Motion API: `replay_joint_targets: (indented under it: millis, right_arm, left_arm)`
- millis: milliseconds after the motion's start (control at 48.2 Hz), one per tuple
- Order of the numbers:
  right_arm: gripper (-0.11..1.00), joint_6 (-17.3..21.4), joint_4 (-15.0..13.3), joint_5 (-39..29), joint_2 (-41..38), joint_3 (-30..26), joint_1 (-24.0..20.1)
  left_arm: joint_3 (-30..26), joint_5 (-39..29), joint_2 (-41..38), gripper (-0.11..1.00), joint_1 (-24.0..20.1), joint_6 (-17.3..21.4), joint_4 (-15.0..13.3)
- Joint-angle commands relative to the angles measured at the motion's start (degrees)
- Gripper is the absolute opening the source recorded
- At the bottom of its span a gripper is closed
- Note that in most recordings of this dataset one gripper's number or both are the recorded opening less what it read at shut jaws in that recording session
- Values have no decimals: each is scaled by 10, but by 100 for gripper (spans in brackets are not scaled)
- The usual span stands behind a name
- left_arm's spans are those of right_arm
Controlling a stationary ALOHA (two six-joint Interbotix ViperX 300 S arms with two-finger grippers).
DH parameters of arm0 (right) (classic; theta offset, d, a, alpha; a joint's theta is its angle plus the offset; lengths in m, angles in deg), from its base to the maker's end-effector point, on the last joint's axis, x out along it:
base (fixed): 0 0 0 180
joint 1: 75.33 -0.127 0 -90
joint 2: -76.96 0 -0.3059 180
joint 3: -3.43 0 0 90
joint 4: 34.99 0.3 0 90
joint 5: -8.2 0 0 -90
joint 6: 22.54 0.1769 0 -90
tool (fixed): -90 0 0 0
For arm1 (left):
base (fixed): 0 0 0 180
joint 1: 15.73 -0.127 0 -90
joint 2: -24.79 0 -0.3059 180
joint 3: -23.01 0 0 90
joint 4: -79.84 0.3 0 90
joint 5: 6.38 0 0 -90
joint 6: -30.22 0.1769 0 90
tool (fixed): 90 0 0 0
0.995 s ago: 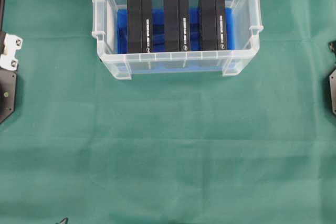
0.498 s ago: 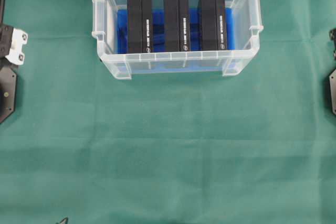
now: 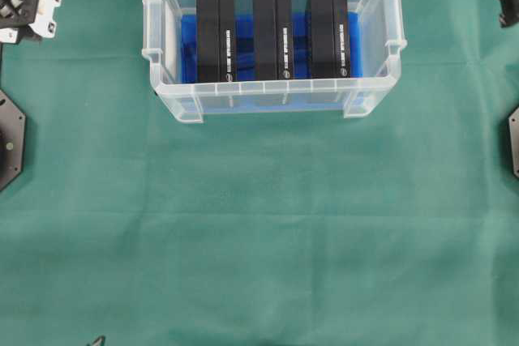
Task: Take the box out of the case with both arms.
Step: 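Move both open grippers above the left and right black boxes in the bin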
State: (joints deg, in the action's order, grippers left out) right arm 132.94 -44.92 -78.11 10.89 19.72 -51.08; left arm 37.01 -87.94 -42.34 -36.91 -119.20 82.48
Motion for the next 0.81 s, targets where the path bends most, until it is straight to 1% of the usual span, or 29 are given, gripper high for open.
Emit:
replay_joint_targets:
  millis: [0,83,145,290,332,394,435,477,498,539,601,643,663,705,746,788]
  right_arm:
    - [1,-20,-2,9,-8,-11,15]
    - [1,-33,-2,9,-11,-10,16]
    - [1,-35,-1,9,-11,-10,15]
    - [1,-36,-1,9,-10,-9,15]
    - [1,-37,-1,9,-9,-9,15]
    - [3,-37,0,9,-10,-9,15]
    - [9,-36,-1,9,-10,-9,15]
    - [17,-34,-1,9,-10,-9,16]
    - [23,-33,-2,9,-10,-9,16]
    - [35,-31,-4,10,-10,-8,15]
    - [55,-25,-9,9,-12,-8,16]
    - [67,-21,-11,9,-15,-8,15]
    - [73,-19,-11,10,-15,-9,15]
    - [85,-18,-11,10,-17,-10,15]
    - [92,-17,-11,10,-17,-10,15]
    - [96,-16,-12,11,-17,-10,15]
  left_arm:
    - [-18,2,-3,2,-8,16,0]
    - [-19,2,-3,2,-9,30,0]
    - [-17,3,-2,2,-9,35,0]
    - [-11,2,4,2,-7,21,-4]
    - [-11,2,3,5,-7,13,-6]
    - [-11,1,3,15,-6,-7,-10]
    - [-11,0,3,23,-5,-30,-11]
    - [-11,0,3,35,-4,-47,-10]
    - [-11,-1,3,43,-2,-55,-11]
    - [-12,-2,3,56,3,-67,-10]
    - [-14,-2,2,74,8,-71,-10]
    - [-14,-2,0,83,11,-71,-10]
    - [-15,-2,-1,85,12,-72,-10]
    - [-17,-2,-4,86,14,-74,-10]
    - [-18,-2,-8,85,16,-72,-10]
    - [-19,-3,-10,84,16,-71,-8]
